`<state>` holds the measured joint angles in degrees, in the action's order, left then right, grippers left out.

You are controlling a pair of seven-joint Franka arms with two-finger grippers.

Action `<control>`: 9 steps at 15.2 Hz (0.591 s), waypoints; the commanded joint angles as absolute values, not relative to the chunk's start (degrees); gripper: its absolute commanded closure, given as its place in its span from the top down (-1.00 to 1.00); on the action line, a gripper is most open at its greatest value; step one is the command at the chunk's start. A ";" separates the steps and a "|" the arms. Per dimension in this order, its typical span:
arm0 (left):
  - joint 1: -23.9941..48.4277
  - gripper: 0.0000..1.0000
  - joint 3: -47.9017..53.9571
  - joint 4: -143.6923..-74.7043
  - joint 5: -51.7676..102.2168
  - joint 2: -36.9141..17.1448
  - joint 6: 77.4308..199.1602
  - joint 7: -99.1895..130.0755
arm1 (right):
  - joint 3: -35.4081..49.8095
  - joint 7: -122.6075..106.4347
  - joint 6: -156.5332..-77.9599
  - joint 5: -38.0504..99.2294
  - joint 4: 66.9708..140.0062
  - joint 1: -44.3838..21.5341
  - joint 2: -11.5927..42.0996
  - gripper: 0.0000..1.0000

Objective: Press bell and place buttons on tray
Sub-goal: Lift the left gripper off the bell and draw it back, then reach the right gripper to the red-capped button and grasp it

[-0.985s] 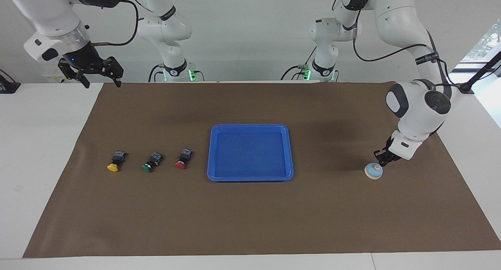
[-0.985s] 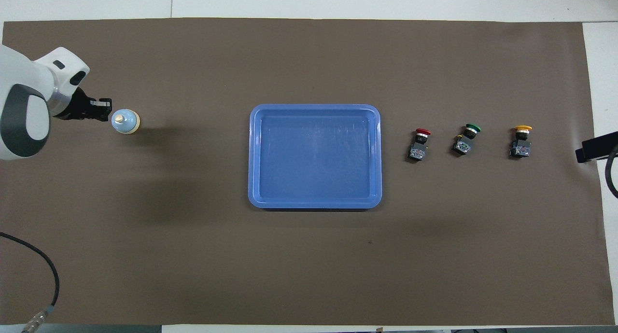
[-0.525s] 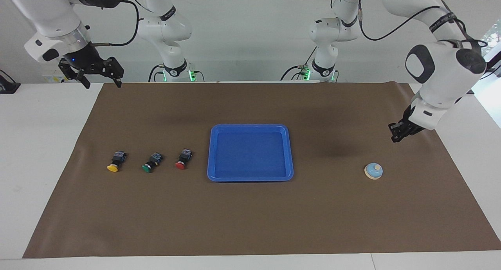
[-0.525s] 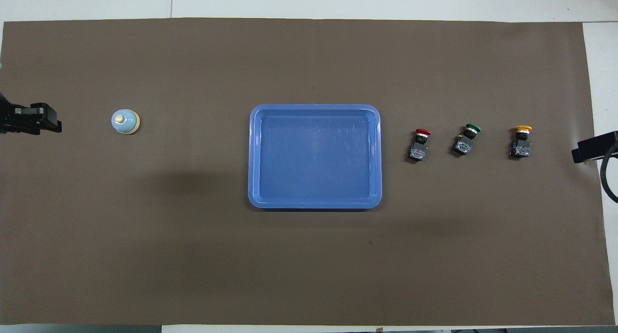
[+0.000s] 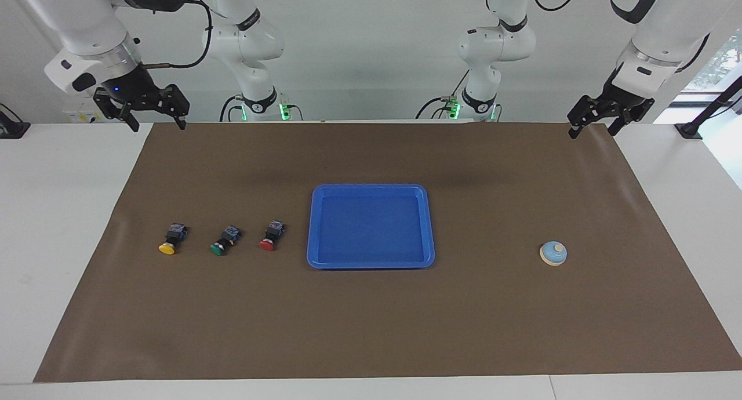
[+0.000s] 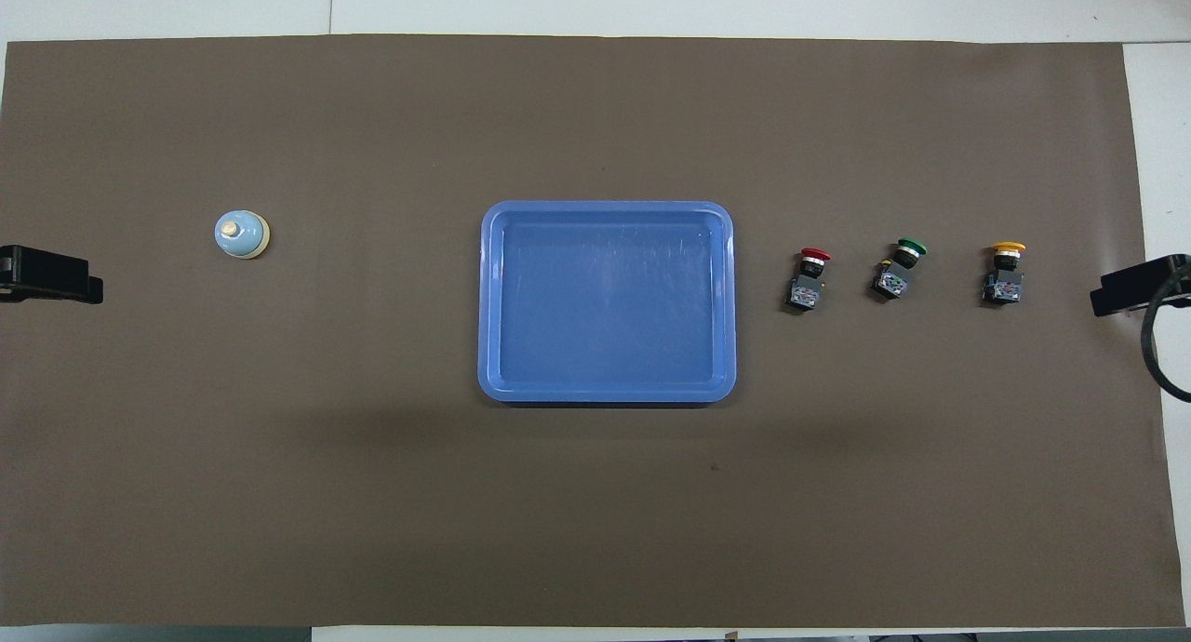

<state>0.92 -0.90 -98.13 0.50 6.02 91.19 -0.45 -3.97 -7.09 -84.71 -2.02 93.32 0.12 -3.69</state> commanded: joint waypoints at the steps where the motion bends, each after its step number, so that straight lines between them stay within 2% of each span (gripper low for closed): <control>1: 1.32 1.00 -0.09 -97.65 -0.26 5.89 88.25 -0.09 | -0.72 -1.43 -90.76 -1.05 100.52 0.26 -7.72 1.00; 6: 2.55 1.00 0.09 -97.03 -0.18 5.71 87.36 -0.44 | 6.13 11.57 -104.03 -1.05 112.92 0.26 -9.14 1.00; 9: 2.64 1.00 0.09 -97.56 -0.26 5.98 87.28 -0.62 | 8.35 20.28 -110.89 -1.05 116.01 -1.57 -5.21 1.00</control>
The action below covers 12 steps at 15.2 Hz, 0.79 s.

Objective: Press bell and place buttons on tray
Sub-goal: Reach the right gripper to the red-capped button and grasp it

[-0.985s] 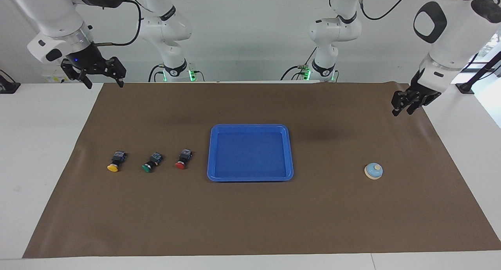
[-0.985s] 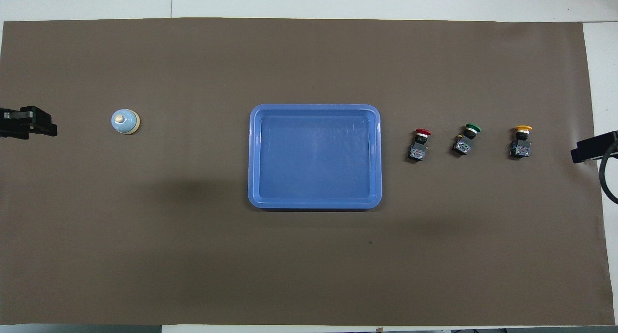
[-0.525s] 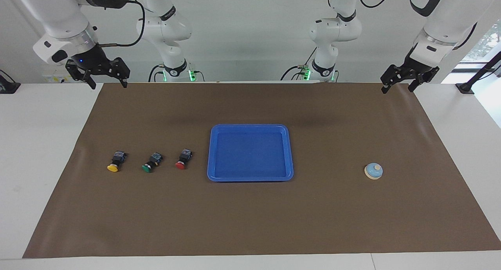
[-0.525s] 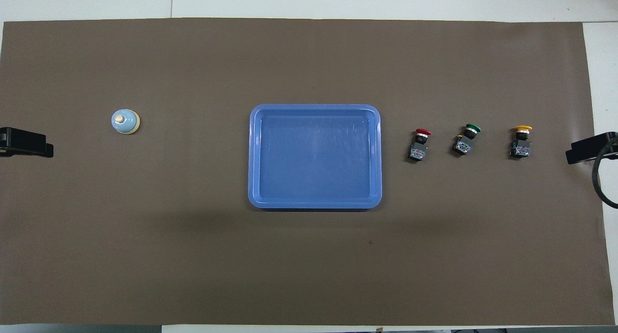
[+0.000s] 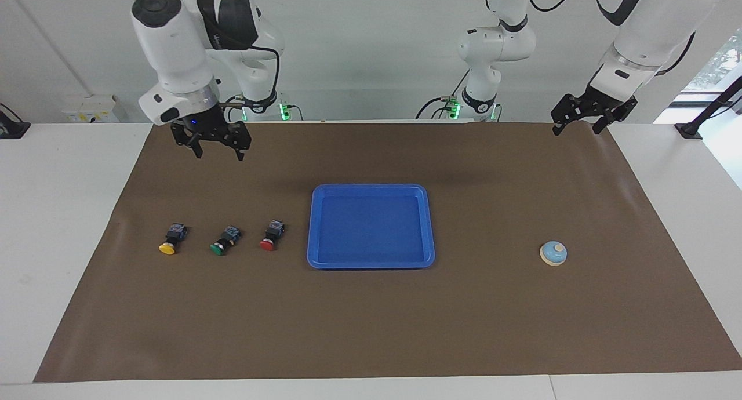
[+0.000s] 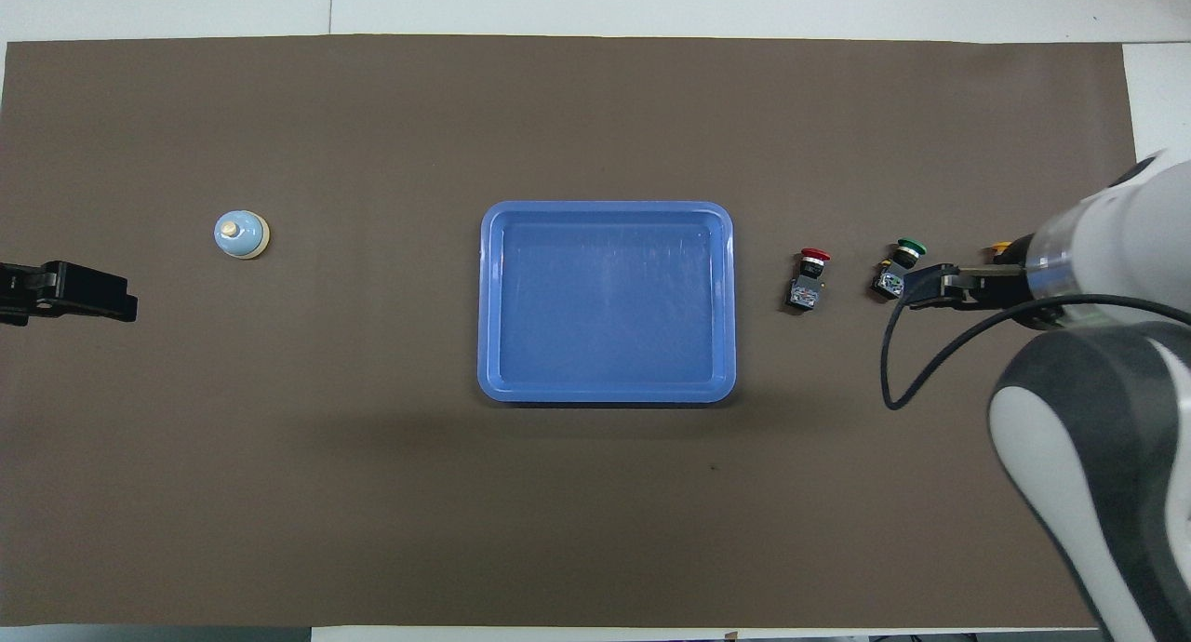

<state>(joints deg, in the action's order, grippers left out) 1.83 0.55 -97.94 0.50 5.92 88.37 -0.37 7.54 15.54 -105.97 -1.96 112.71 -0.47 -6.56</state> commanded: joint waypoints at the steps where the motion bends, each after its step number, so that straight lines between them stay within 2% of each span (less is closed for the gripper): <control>1: 2.55 1.00 0.09 -97.56 -0.26 5.98 87.45 -0.62 | 8.26 22.04 -113.62 -1.05 116.02 -2.02 -3.36 1.00; 5: 1.85 1.00 -0.17 -97.56 -0.26 5.98 87.45 -0.26 | 8.35 24.95 -124.68 -1.05 117.24 -2.72 4.03 1.00; 9: 1.85 1.00 -0.09 -97.56 -0.26 5.98 87.45 -0.26 | 8.26 25.22 -138.58 -1.05 124.27 -3.25 6.23 1.00; 12: 1.85 1.00 -0.17 -97.56 -0.26 5.98 87.45 -0.26 | 8.26 25.49 -141.66 -1.05 124.10 -3.25 9.57 1.00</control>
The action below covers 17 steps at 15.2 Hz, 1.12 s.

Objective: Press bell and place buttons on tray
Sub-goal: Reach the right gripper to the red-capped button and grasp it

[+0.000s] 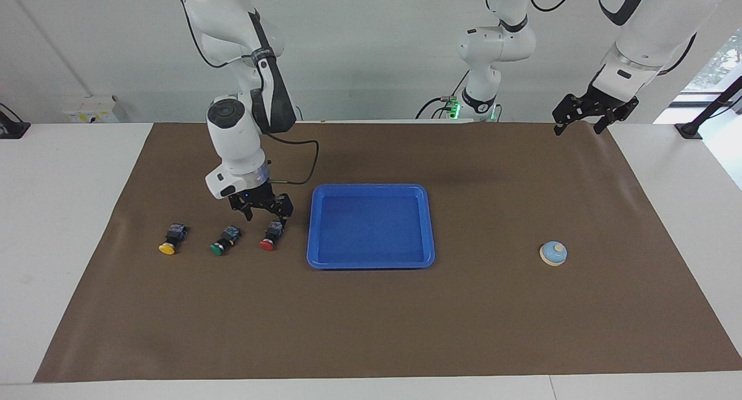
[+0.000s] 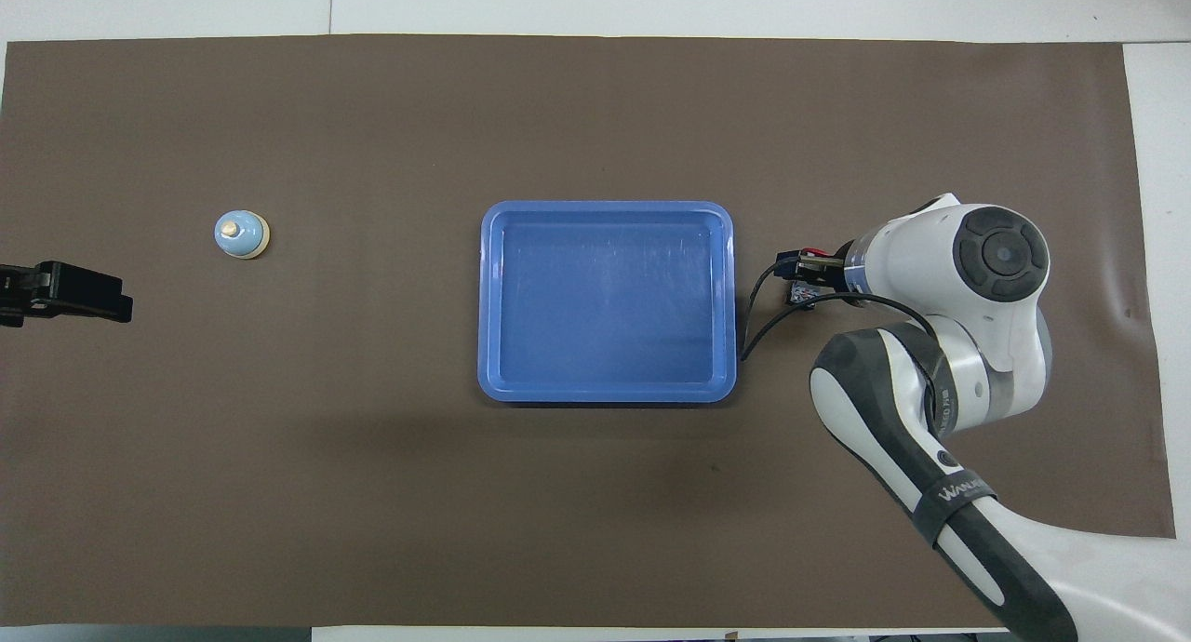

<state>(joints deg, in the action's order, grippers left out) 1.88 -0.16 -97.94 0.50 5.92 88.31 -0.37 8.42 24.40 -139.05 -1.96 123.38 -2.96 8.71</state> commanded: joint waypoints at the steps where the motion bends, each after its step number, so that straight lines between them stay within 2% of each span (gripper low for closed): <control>1: 1.85 1.00 -0.18 -97.56 -0.26 5.98 87.45 -0.26 | 8.26 25.49 -142.90 -1.05 124.10 -3.25 10.54 1.00; 7: 1.85 1.00 -0.17 -97.56 -0.26 5.98 87.45 -0.26 | 8.17 27.86 -147.03 -1.76 124.01 -3.60 15.29 1.00; 11: 1.85 1.00 -0.09 -97.56 -0.26 5.98 87.45 -0.26 | 8.09 27.86 -146.78 -1.93 123.93 -3.60 15.56 0.97; 17: 1.85 1.00 -0.18 -97.56 -0.26 5.98 87.45 -0.26 | 8.09 27.77 -143.61 -1.93 122.34 -3.52 15.29 0.80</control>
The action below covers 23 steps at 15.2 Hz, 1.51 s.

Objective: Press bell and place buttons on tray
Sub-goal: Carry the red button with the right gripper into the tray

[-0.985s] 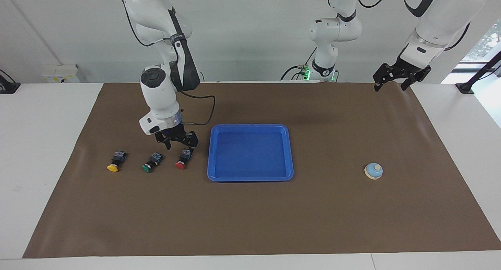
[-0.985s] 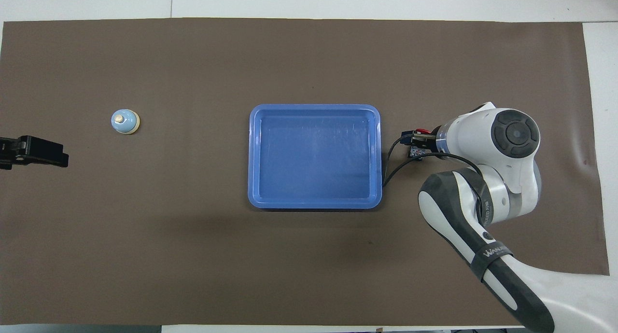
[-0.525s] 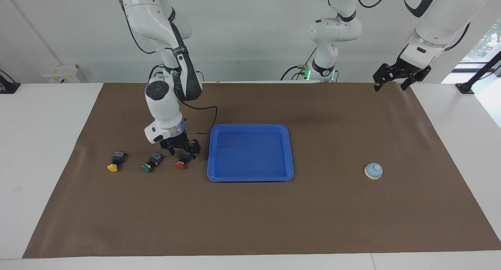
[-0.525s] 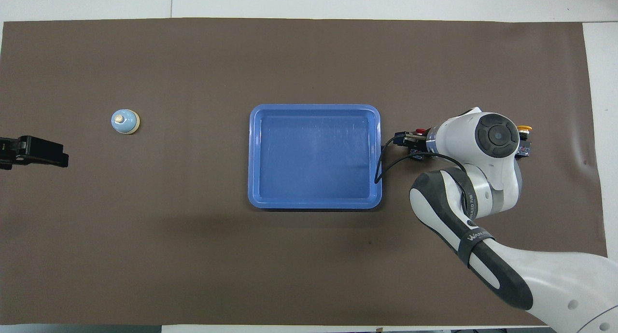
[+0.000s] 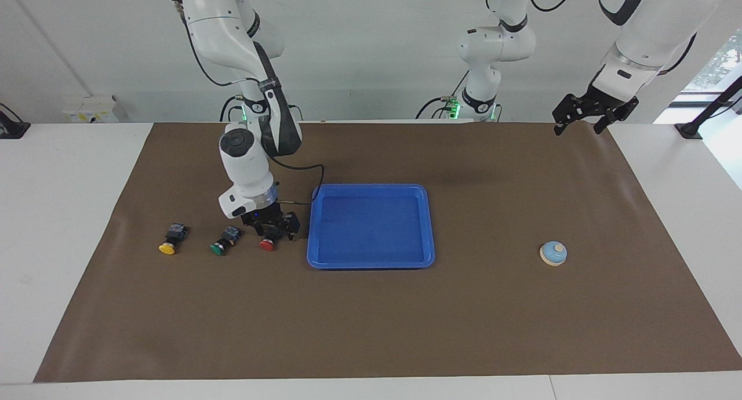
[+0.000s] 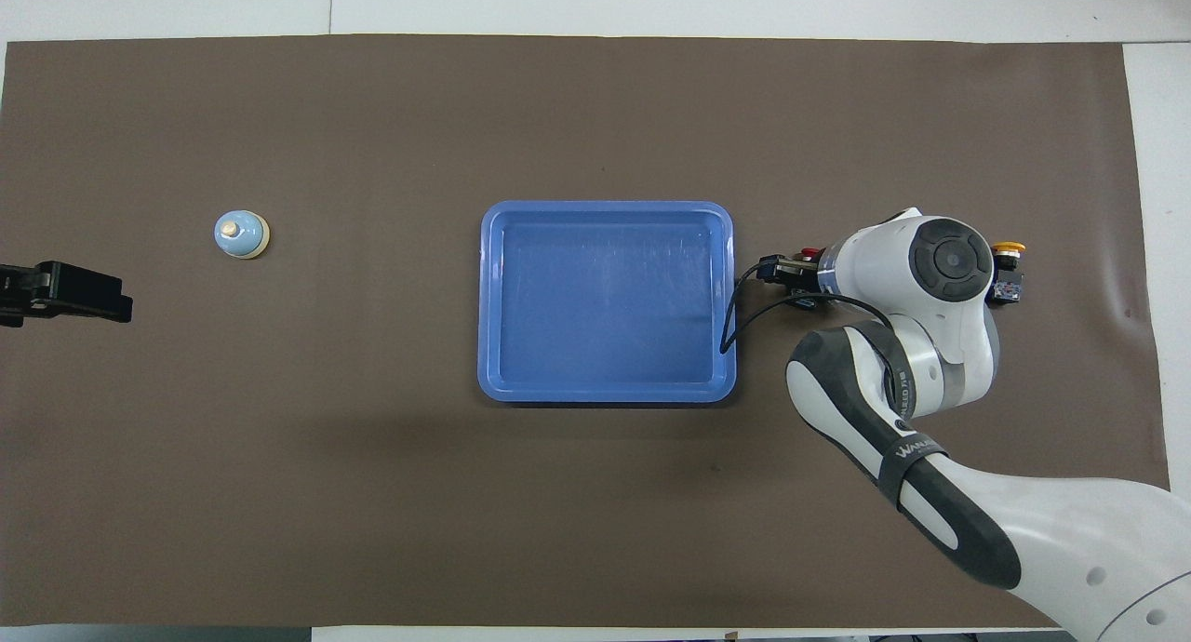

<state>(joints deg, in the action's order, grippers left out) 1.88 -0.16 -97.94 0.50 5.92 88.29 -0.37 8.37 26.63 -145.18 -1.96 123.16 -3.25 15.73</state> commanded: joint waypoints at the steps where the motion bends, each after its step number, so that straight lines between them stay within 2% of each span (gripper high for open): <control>1: 1.85 1.00 -0.09 -97.56 -0.26 5.98 87.45 -0.26 | 8.09 27.77 -143.70 -1.93 122.34 -3.60 15.21 0.75; 4: 1.85 1.00 -0.18 -97.56 -0.26 5.98 87.45 -0.26 | 8.09 27.69 -143.61 -1.93 122.43 -3.52 15.21 0.46; 6: 1.85 1.00 -0.18 -97.56 -0.26 5.98 87.45 -0.26 | 8.09 27.69 -143.79 -1.93 122.34 -3.52 15.29 0.09; 8: 1.85 1.00 -0.09 -97.56 -0.26 5.98 87.45 -0.26 | 8.09 27.51 -143.96 -1.93 122.34 -3.52 15.29 -0.38; 9: 1.85 1.00 -0.17 -97.56 -0.26 5.98 87.45 -0.26 | 8.09 27.42 -143.96 -1.93 122.34 -3.43 15.29 -0.73; 10: 1.85 1.00 -0.18 -97.56 -0.26 5.98 87.45 -0.26 | 8.09 27.51 -143.96 -1.93 122.34 -3.43 15.29 -1.00; 14: 1.85 1.00 -0.18 -97.56 -0.26 5.98 87.45 -0.26 | 8.09 27.07 -142.39 -1.93 120.33 -3.34 15.21 -1.00; 18: 1.85 1.00 -0.17 -97.56 -0.26 5.98 87.45 -0.26 | 8.52 27.77 -127.12 -1.06 108.31 -3.78 15.12 -1.00; 23: 1.85 1.00 -0.17 -97.56 -0.26 5.98 87.45 -0.26 | 8.53 30.85 -125.15 1.05 105.12 -9.57 15.29 -1.00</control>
